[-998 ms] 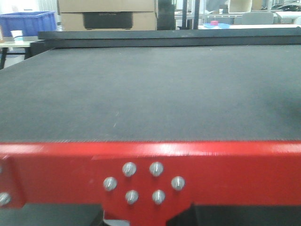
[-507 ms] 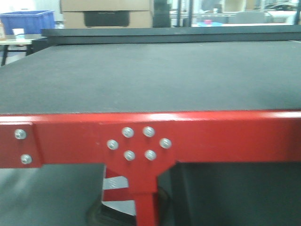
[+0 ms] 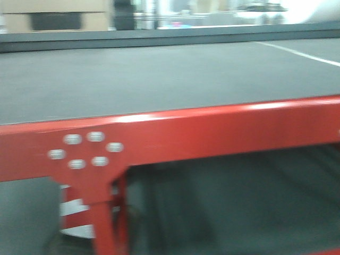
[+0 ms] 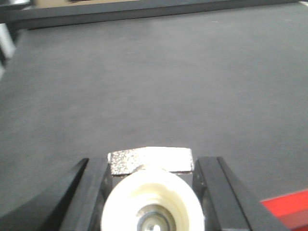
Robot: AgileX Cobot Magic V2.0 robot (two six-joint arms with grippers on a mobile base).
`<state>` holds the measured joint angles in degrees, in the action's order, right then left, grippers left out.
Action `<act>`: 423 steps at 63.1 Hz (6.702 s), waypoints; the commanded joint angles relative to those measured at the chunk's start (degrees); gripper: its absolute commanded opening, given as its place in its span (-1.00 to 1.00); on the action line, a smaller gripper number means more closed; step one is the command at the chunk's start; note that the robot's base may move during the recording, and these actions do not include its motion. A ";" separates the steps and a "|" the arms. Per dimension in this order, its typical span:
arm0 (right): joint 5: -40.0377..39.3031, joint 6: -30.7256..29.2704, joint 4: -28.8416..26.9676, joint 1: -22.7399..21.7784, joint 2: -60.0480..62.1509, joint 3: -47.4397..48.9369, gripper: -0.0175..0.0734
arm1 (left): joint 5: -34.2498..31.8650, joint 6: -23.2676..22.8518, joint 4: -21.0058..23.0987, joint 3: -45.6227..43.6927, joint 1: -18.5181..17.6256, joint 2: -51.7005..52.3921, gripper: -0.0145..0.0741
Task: Place valve from conveyor to right shelf box
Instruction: 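Drive the base to the shelf of blue bins holding both valves, then lower both valves into the blue bins and open both grippers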
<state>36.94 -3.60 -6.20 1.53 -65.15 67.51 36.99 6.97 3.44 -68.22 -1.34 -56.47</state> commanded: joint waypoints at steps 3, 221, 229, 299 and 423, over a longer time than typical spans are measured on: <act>-4.10 -0.46 0.39 -0.12 0.81 0.46 -0.98 | -3.41 -0.11 0.33 -0.66 -0.02 0.69 -0.92; -4.09 -0.46 0.28 -0.12 0.81 0.46 -0.98 | -3.41 -0.11 0.33 -0.66 -0.02 0.69 -0.92; -4.09 -0.46 0.28 -0.12 0.81 0.46 -0.98 | -3.41 -0.11 0.33 -0.66 -0.02 0.69 -0.92; -4.09 -0.46 0.28 -0.12 0.81 0.46 -0.98 | -3.41 -0.11 0.33 -0.66 -0.02 0.69 -0.92; -9.15 -0.71 -1.01 0.46 0.81 1.67 -0.98 | -6.85 -0.11 3.53 -0.91 -0.02 -1.55 -0.92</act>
<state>34.40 -3.89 -6.97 1.57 -65.01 67.41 35.80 6.97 4.22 -68.22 -1.34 -57.14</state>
